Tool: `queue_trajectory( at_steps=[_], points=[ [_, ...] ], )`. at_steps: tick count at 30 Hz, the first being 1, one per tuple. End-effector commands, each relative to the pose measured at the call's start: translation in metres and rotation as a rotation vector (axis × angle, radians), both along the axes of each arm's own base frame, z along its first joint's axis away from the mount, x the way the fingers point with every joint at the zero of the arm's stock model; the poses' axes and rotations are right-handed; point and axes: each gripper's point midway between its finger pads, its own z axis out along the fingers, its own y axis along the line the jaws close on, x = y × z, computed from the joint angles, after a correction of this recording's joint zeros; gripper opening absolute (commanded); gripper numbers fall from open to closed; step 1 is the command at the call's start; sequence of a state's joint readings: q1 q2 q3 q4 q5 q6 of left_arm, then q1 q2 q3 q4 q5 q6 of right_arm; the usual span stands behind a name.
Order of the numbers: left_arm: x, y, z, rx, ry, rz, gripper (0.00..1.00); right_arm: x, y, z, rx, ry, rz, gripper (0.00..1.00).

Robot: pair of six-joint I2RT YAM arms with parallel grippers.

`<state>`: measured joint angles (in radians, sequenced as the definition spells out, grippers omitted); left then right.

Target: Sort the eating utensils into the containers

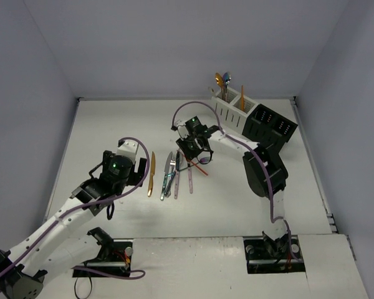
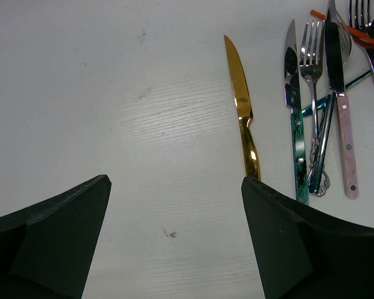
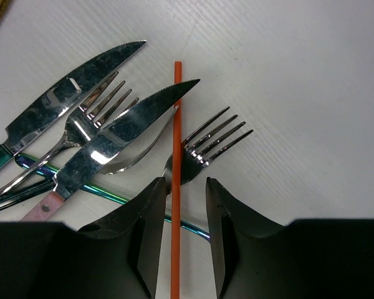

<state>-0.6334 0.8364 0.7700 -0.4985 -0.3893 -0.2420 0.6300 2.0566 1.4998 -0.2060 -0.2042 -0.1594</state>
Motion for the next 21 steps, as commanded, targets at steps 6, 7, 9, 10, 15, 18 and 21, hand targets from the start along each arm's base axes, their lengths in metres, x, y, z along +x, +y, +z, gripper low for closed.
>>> queue_trajectory(
  at_steps=[6,7,9,10,15,18,21],
  points=[
    [0.008,-0.003,0.023,-0.033,-0.054,0.006,0.84,0.009,0.019,0.007,0.034,-0.018,0.038,0.28],
    [0.008,-0.003,0.023,-0.032,-0.054,0.006,0.84,0.009,0.019,0.005,0.032,-0.016,0.039,0.27],
    [0.008,-0.003,0.023,-0.033,-0.055,0.006,0.84,0.008,0.020,0.003,0.025,-0.015,0.041,0.27],
    [0.008,-0.003,0.023,-0.034,-0.056,0.006,0.84,0.008,0.020,0.001,0.021,-0.014,0.041,0.26],
    [0.008,-0.004,0.023,-0.035,-0.054,0.006,0.84,0.006,0.020,-0.005,0.001,-0.011,0.039,0.23],
    [0.008,-0.003,0.023,-0.032,-0.054,0.007,0.84,0.006,0.020,-0.009,-0.005,-0.007,0.036,0.22],
    [0.008,-0.003,0.023,-0.032,-0.056,0.008,0.84,0.005,0.020,-0.012,-0.009,0.000,0.034,0.20]
  ],
)
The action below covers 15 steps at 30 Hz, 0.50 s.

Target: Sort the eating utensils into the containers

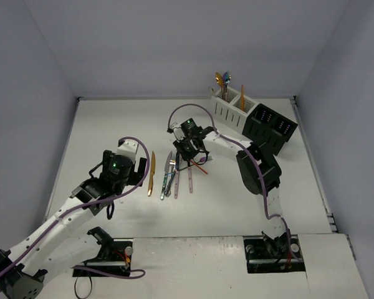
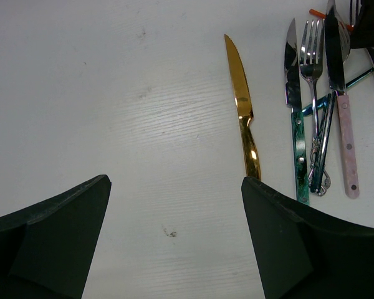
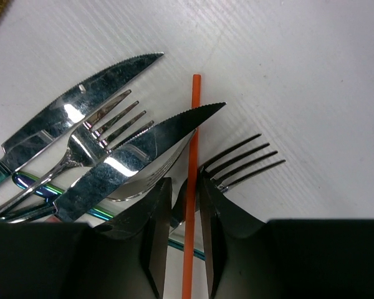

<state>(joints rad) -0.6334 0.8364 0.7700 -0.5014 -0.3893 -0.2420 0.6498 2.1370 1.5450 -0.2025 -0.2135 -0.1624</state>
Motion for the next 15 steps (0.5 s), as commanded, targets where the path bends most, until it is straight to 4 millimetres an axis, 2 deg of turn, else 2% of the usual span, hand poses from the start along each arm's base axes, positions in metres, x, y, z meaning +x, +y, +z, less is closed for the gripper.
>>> queue_trajectory(
  at_steps=[1,6,10,15],
  points=[
    [0.008,-0.003,0.024,-0.034,-0.058,0.008,0.84,0.006,0.006,0.009,0.003,-0.029,0.006,0.19],
    [0.008,-0.003,0.023,-0.033,-0.054,0.006,0.84,0.011,0.006,0.019,0.005,-0.057,-0.002,0.07],
    [0.008,-0.003,0.024,-0.035,-0.056,0.007,0.84,0.019,0.007,0.048,0.030,-0.116,-0.012,0.02],
    [0.008,-0.003,0.024,-0.035,-0.059,0.008,0.84,0.035,0.000,0.108,0.081,-0.236,-0.049,0.00]
  ],
)
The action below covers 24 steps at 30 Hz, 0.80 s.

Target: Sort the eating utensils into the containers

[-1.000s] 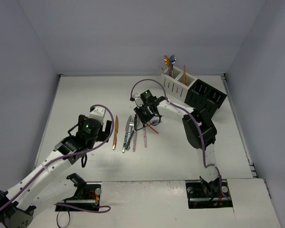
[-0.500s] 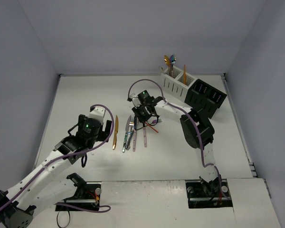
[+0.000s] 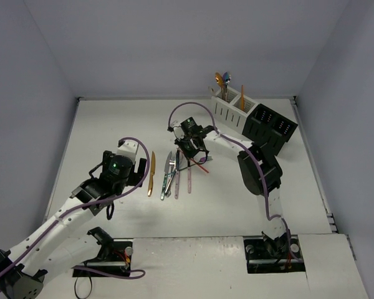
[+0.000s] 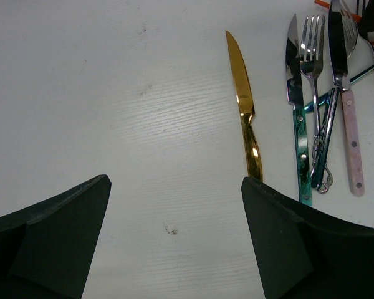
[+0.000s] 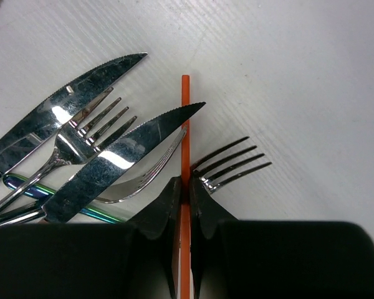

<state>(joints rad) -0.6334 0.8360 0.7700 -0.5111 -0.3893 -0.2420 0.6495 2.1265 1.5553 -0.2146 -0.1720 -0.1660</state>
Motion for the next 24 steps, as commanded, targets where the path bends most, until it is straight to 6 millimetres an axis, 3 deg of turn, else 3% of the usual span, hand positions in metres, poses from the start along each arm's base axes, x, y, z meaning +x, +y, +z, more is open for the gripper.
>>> queue_trajectory(
  at_steps=[1,9,19,23,24],
  points=[
    [0.009,-0.003,0.026,-0.040,-0.066,0.009,0.84,0.032,0.001,0.114,0.119,-0.227,-0.038,0.00],
    [0.009,-0.003,0.027,-0.041,-0.071,0.011,0.84,0.072,-0.050,0.219,0.218,-0.427,-0.156,0.00],
    [0.010,-0.002,0.027,-0.037,-0.072,0.015,0.84,0.136,-0.134,0.307,0.216,-0.693,-0.329,0.00],
    [0.010,-0.001,0.025,-0.031,-0.068,0.018,0.84,0.157,-0.172,0.349,0.281,-0.907,-0.430,0.00],
    [0.010,-0.001,0.025,-0.029,-0.067,0.021,0.84,0.163,-0.183,0.369,0.319,-1.001,-0.461,0.00]
  ],
)
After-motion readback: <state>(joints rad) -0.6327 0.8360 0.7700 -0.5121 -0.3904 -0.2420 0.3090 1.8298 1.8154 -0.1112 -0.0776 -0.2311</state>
